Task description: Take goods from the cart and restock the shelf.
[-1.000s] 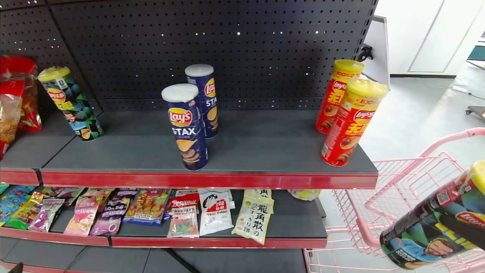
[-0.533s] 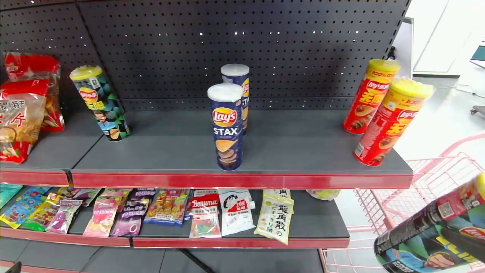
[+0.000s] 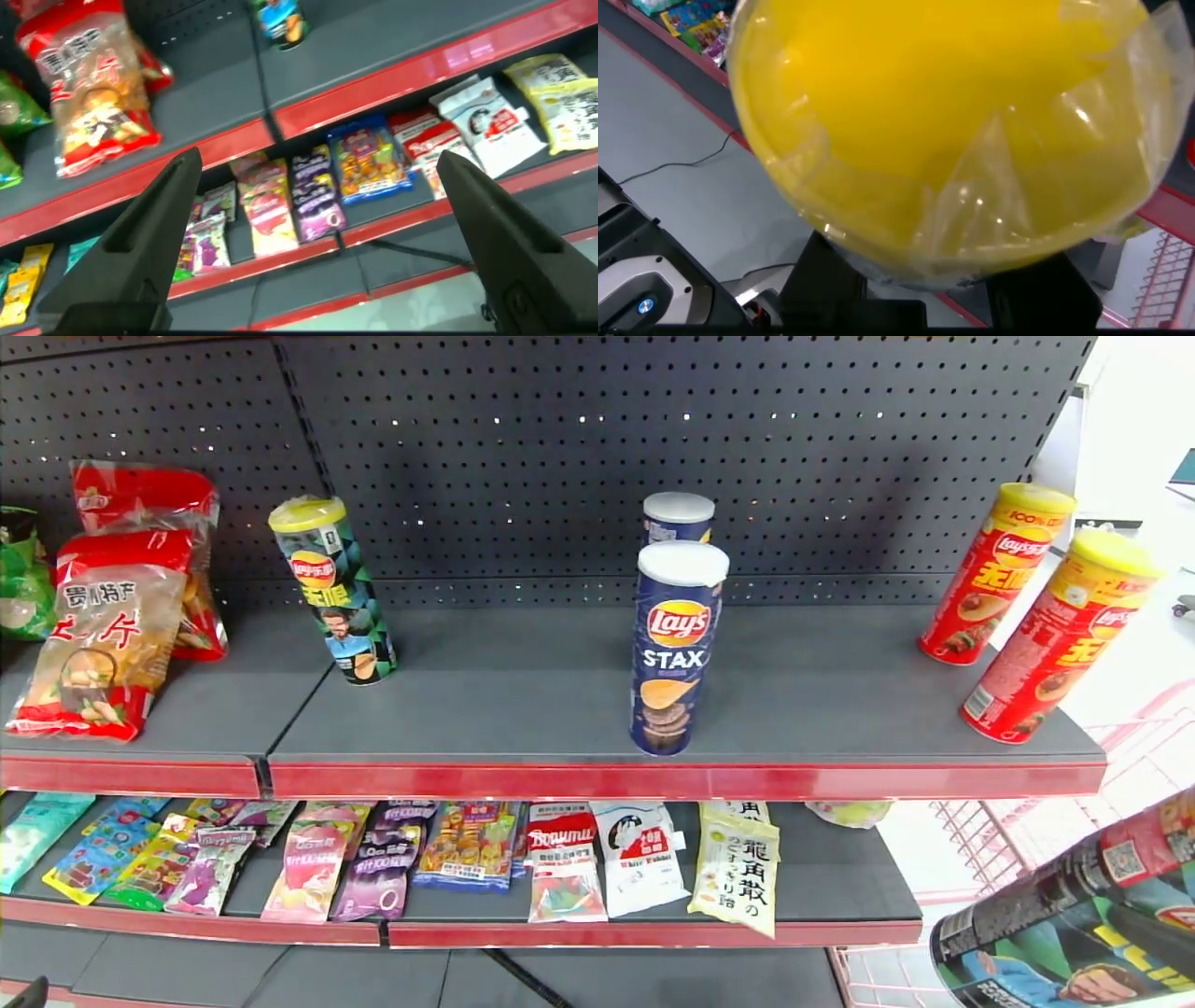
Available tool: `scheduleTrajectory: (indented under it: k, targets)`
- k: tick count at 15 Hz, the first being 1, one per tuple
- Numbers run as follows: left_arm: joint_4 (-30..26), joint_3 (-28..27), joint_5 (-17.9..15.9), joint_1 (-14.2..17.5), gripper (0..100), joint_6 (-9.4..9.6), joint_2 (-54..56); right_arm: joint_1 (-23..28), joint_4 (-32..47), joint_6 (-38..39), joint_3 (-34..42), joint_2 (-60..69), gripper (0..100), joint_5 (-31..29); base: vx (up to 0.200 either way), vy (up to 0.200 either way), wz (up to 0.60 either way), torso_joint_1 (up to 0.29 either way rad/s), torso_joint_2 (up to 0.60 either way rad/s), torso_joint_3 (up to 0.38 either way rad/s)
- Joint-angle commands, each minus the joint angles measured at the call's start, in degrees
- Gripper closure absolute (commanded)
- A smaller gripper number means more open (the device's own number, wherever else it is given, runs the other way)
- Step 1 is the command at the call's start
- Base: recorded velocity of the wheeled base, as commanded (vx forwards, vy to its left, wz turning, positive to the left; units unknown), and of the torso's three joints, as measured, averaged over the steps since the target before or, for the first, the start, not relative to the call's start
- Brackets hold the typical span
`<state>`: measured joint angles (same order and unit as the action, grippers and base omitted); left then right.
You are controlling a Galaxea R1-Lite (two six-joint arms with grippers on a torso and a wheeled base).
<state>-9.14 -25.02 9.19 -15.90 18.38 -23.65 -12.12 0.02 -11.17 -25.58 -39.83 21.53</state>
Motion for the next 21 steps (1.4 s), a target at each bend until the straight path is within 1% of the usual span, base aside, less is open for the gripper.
scheduleTrajectory:
  k: [1,21]
  targets:
    - [0.00,-0.03,0.04,-0.01,0,-0.01,0.01,-0.01,-0.02,-0.08,0.09,0.28,100,0.00,0.000,0.200,0.00,0.002,0.01,-0.002]
    - [-0.09,0.05,0.04,-0.01,0,-0.01,0.53,-0.28,-0.02,-0.17,0.70,0.54,100,0.53,0.000,0.200,0.00,0.002,0.00,0.005]
